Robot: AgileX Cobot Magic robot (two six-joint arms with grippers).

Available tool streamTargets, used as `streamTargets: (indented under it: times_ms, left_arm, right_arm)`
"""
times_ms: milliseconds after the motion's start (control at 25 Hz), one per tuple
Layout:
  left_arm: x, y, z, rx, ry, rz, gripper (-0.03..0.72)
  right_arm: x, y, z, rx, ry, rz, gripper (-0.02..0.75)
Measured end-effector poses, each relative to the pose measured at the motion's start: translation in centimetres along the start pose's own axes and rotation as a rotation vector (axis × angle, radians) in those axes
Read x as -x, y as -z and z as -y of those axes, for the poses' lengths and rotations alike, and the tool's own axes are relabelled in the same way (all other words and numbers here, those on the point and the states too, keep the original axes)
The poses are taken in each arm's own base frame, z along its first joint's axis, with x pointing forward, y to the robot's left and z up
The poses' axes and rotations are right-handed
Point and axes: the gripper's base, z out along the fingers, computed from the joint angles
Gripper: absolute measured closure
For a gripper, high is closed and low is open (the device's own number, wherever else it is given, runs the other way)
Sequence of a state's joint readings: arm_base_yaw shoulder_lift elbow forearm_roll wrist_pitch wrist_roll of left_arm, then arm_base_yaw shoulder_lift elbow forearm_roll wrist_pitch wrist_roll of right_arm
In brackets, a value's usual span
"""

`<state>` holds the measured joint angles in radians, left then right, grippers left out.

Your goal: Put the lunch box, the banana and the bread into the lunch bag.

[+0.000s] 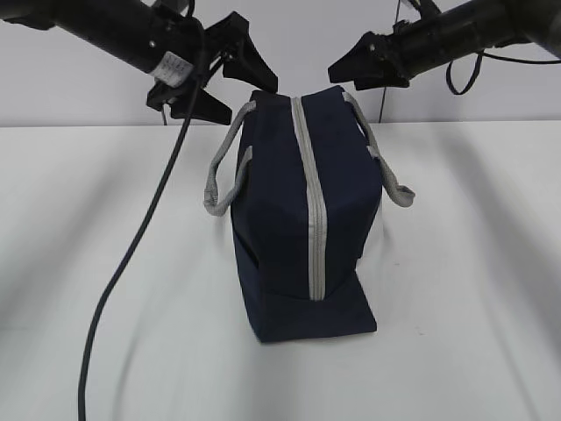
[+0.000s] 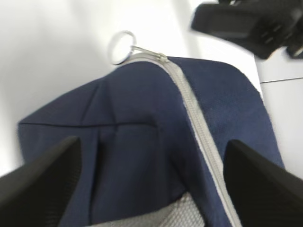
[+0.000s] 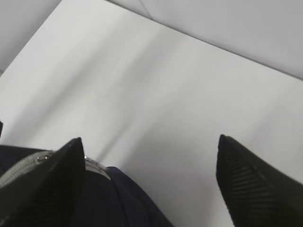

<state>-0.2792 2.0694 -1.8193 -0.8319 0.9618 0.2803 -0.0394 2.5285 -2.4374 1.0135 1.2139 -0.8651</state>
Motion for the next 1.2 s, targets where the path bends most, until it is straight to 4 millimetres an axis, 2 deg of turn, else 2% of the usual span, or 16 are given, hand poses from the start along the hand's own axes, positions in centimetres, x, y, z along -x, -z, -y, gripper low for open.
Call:
streamTargets:
  times_ms: [120, 240, 360, 520, 720, 880, 1120, 1200]
  left_arm:
    - [0.4, 1.9, 0.3, 0.040, -0.040, 0.027, 0.073]
    - [0.4, 3.9, 0.9, 0.125, -0.075, 0.041, 0.076]
    - [0.0, 5.3, 0.9, 0.238, -0.083, 0.014, 0.094]
    - [-0.6, 6.8, 0.2, 0.401, -0.065, -0.040, 0.098]
    - [-1.4, 8.2, 0.2, 0.491, -0.063, -0.117, 0.125]
    - [-1.8, 8.6, -0.1, 0.538, -0.063, -0.159, 0.167]
    - [-2.5, 9.5, 0.1, 0.565, -0.027, -0.147, 0.206]
    - [-3.1, 9.6, -0.1, 0.581, -0.023, -0.165, 0.209]
  right_arm:
    - [0.9, 1.8, -0.2, -0.093, -0.194, -0.030, 0.099]
    - [1.0, 3.1, -0.1, -0.227, -0.342, -0.084, 0.167]
    - [1.0, 4.0, -0.1, -0.330, -0.460, -0.110, 0.219]
    - [0.9, 5.0, -1.1, -0.387, -0.551, -0.132, 0.243]
    - [0.3, 5.2, -4.7, -0.446, -0.562, -0.233, 0.246]
    - [-0.7, 5.0, -6.8, -0.491, -0.551, -0.314, 0.247]
    - [-0.9, 6.9, -10.8, -0.586, -0.514, -0.357, 0.249]
    - [-1.0, 7.6, -12.8, -0.631, -0.484, -0.373, 0.252]
